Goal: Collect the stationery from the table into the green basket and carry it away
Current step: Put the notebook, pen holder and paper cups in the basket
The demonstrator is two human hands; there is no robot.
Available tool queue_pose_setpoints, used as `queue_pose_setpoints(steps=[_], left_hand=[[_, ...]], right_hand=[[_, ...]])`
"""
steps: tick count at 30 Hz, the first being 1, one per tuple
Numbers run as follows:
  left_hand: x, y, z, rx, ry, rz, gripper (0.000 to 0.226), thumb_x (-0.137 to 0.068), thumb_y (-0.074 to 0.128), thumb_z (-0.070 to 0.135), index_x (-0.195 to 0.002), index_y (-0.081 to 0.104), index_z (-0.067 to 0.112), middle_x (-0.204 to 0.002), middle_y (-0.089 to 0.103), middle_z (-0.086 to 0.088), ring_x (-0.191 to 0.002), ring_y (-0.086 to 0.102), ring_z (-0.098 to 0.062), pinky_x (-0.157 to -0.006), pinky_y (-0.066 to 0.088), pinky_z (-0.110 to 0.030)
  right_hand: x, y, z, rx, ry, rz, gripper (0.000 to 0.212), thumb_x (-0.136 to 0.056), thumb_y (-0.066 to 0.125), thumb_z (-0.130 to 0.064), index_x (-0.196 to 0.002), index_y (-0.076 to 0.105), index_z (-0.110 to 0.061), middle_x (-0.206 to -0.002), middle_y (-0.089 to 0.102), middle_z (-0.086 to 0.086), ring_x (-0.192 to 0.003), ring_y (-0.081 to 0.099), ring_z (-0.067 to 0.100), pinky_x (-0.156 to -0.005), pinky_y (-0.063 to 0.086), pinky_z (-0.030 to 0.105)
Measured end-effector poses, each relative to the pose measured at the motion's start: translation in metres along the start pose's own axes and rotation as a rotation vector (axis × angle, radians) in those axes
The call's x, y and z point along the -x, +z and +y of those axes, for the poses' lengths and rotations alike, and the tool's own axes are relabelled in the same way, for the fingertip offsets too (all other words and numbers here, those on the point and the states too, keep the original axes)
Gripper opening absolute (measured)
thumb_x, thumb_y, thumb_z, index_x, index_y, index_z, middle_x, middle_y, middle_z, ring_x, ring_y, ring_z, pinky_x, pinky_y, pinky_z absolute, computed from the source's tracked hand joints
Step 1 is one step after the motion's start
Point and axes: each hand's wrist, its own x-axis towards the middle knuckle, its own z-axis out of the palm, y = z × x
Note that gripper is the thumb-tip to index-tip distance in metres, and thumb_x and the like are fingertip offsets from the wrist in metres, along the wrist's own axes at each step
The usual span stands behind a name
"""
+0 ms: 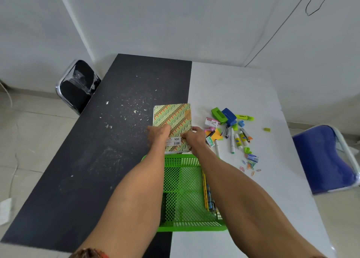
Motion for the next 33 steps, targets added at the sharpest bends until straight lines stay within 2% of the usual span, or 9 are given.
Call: queue_pose_setpoints(steps=[4, 6, 8, 10, 13, 17, 22, 28, 33], left_hand=[[0.031, 0.003, -0.017, -0.046, 0.022, 0.049, 0.081, -0.065, 0.068, 0.028, -0.137, 0.036, 0.01, -0.127, 0.053, -0.012, -0.108, 0.056, -0.034, -0.091, 0.05, -0.05], [0.052, -0.001, -0.028, -0.08, 0.02, 0.05, 0.074, -0.073, 0.067, 0.027, -0.136, 0.034, 0.008, -0.117, 0.051, -0.011, -0.102, 0.054, -0.031, -0.089, 0.051, -0.045], [0.071, 0.001, -0.046, -0.115, 0.0, 0.016, 0.064, -0.081, 0.063, 0.026, -0.133, 0.033, 0.005, -0.104, 0.048, -0.009, -0.086, 0.049, -0.027, -0.077, 0.049, -0.038], [0.078, 0.003, -0.062, -0.133, -0.032, -0.008, 0.067, -0.084, 0.061, 0.025, -0.136, 0.026, 0.004, -0.11, 0.053, -0.013, -0.082, 0.05, -0.028, -0.072, 0.046, -0.037], [0.088, 0.007, -0.086, -0.24, -0.006, -0.034, 0.075, -0.089, 0.055, 0.02, -0.148, 0.011, 0.003, -0.128, 0.052, -0.018, -0.1, 0.058, -0.034, -0.076, 0.043, -0.036], [0.1, 0.015, -0.115, -0.459, 0.031, -0.146, 0.053, -0.089, 0.056, 0.025, -0.135, 0.048, -0.001, -0.135, 0.054, -0.018, -0.117, 0.056, -0.034, -0.092, 0.051, -0.037], [0.105, 0.021, -0.132, -0.584, 0.046, -0.219, 0.055, -0.09, 0.055, 0.021, -0.138, 0.044, -0.003, -0.137, 0.051, -0.02, -0.12, 0.055, -0.035, -0.089, 0.048, -0.036], [0.101, 0.024, -0.139, -0.676, 0.027, -0.233, 0.05, -0.088, 0.058, 0.02, -0.133, 0.051, -0.001, -0.13, 0.056, -0.017, -0.114, 0.058, -0.031, -0.08, 0.048, -0.032], [0.096, 0.032, -0.145, -0.778, 0.031, -0.189, 0.045, -0.092, 0.054, 0.019, -0.131, 0.05, -0.002, -0.128, 0.056, -0.016, -0.11, 0.059, -0.028, -0.073, 0.046, -0.028]], right_hand=[[0.034, -0.031, 0.005, -0.012, 0.041, -0.055, 0.044, -0.081, 0.063, 0.006, -0.12, 0.047, -0.005, -0.096, 0.065, 0.021, -0.066, 0.061, 0.025, -0.05, 0.055, 0.032], [0.044, -0.043, 0.015, -0.006, 0.066, -0.094, 0.044, -0.083, 0.06, 0.008, -0.123, 0.044, -0.004, -0.1, 0.063, 0.021, -0.065, 0.061, 0.025, -0.045, 0.053, 0.029], [0.056, -0.06, 0.03, 0.035, 0.09, -0.117, 0.049, -0.084, 0.058, 0.009, -0.128, 0.042, -0.004, -0.1, 0.065, 0.021, -0.075, 0.064, 0.03, -0.061, 0.059, 0.04], [0.065, -0.072, 0.044, 0.103, 0.11, -0.111, 0.048, -0.085, 0.056, 0.008, -0.129, 0.041, -0.005, -0.091, 0.065, 0.017, -0.074, 0.065, 0.029, -0.067, 0.057, 0.044], [0.078, -0.091, 0.066, 0.196, 0.147, -0.096, 0.039, -0.089, 0.052, 0.005, -0.126, 0.043, -0.003, -0.076, 0.06, 0.009, -0.052, 0.056, 0.017, -0.042, 0.046, 0.026], [0.083, -0.109, 0.099, 0.294, 0.204, -0.092, 0.045, -0.091, 0.052, 0.004, -0.133, 0.038, -0.003, -0.079, 0.058, 0.009, -0.057, 0.053, 0.017, -0.048, 0.044, 0.029], [0.086, -0.118, 0.126, 0.367, 0.197, -0.098, 0.048, -0.087, 0.055, 0.005, -0.131, 0.039, -0.005, -0.084, 0.057, 0.008, -0.062, 0.052, 0.015, -0.05, 0.042, 0.027], [0.082, -0.123, 0.143, 0.622, 0.153, -0.141, 0.021, -0.077, 0.07, -0.009, -0.087, 0.052, -0.014, -0.091, 0.063, 0.004, -0.075, 0.061, 0.015, -0.069, 0.056, 0.03], [0.083, -0.121, 0.148, 0.88, 0.131, -0.166, 0.038, -0.08, 0.077, -0.029, -0.102, 0.058, -0.005, -0.097, 0.065, 0.006, -0.088, 0.064, 0.02, -0.074, 0.053, 0.026]])
